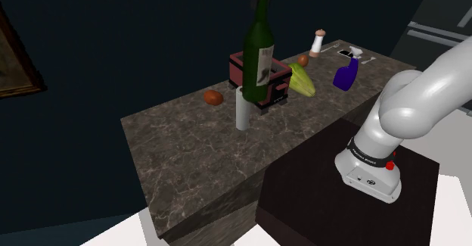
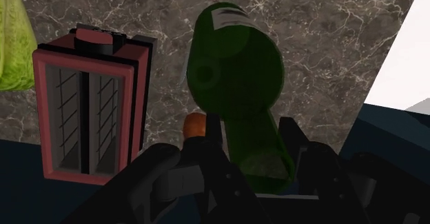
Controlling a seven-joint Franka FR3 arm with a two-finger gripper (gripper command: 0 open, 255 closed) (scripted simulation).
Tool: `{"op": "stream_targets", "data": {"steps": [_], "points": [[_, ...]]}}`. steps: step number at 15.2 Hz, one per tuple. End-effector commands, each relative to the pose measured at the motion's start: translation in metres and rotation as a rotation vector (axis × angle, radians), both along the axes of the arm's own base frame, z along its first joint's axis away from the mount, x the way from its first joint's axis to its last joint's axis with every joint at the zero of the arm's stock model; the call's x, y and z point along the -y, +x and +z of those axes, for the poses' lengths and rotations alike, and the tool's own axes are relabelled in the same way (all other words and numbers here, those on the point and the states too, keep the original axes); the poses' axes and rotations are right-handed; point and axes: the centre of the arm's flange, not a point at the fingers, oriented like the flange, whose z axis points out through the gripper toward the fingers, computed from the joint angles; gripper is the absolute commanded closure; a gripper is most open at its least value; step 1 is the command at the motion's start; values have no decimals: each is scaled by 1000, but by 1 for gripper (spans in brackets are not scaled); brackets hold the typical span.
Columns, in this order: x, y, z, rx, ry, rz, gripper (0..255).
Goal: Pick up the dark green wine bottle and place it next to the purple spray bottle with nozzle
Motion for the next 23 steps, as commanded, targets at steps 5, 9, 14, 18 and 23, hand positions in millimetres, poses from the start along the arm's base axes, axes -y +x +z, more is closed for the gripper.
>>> {"op": "stream_targets", "data": {"steps": [5, 9, 14, 18, 23], "points": [[1, 1, 31, 0, 0, 0, 255], [1, 1, 52, 0, 0, 0, 255], [1, 1, 78, 0, 0, 0, 255], [1, 1, 100, 0, 0, 0, 255], [1, 1, 126, 0, 0, 0, 255]]}}
